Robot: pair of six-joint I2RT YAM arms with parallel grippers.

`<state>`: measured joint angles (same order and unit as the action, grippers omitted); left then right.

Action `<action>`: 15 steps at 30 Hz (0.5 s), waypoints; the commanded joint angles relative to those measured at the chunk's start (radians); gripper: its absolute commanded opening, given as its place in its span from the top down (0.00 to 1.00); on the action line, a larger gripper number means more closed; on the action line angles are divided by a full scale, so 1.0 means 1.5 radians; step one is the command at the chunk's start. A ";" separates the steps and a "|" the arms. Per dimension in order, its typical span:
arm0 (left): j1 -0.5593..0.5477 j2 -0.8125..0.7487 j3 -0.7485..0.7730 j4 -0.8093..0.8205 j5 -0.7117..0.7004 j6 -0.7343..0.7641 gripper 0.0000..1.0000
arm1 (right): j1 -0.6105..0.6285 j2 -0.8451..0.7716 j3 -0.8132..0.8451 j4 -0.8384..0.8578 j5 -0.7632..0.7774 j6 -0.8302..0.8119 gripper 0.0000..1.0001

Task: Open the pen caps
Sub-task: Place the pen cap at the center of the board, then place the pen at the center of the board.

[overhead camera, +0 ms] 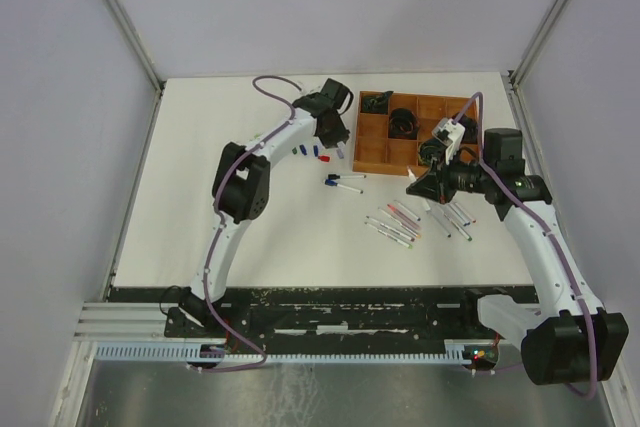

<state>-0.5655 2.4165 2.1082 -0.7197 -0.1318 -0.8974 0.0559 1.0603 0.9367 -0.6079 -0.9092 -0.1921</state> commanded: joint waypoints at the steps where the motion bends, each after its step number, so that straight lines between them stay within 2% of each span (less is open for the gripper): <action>1: -0.003 -0.105 0.081 0.008 -0.001 0.045 0.64 | -0.013 -0.002 0.035 -0.018 0.036 -0.041 0.98; 3: -0.004 -0.146 0.072 0.009 -0.003 0.065 0.64 | -0.024 0.002 0.039 -0.026 0.060 -0.057 0.98; 5: -0.006 -0.208 0.016 0.033 -0.015 0.099 0.63 | -0.038 0.012 0.042 -0.036 0.097 -0.078 0.98; 7: -0.012 -0.312 -0.128 0.126 -0.032 0.140 0.63 | -0.055 0.029 0.053 -0.055 0.129 -0.105 0.98; 10: -0.016 -0.500 -0.428 0.366 -0.027 0.213 0.63 | -0.089 0.063 0.066 -0.088 0.165 -0.143 0.98; 13: -0.016 -0.671 -0.672 0.565 -0.042 0.303 0.46 | -0.121 0.105 0.080 -0.117 0.226 -0.194 0.98; 15: -0.016 -0.763 -0.786 0.634 -0.083 0.366 0.32 | -0.140 0.130 0.080 -0.121 0.286 -0.227 0.98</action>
<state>-0.5892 1.4746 1.2396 -0.1650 -0.1638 -0.6033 -0.1089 1.2034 1.0145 -0.7395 -0.6563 -0.4095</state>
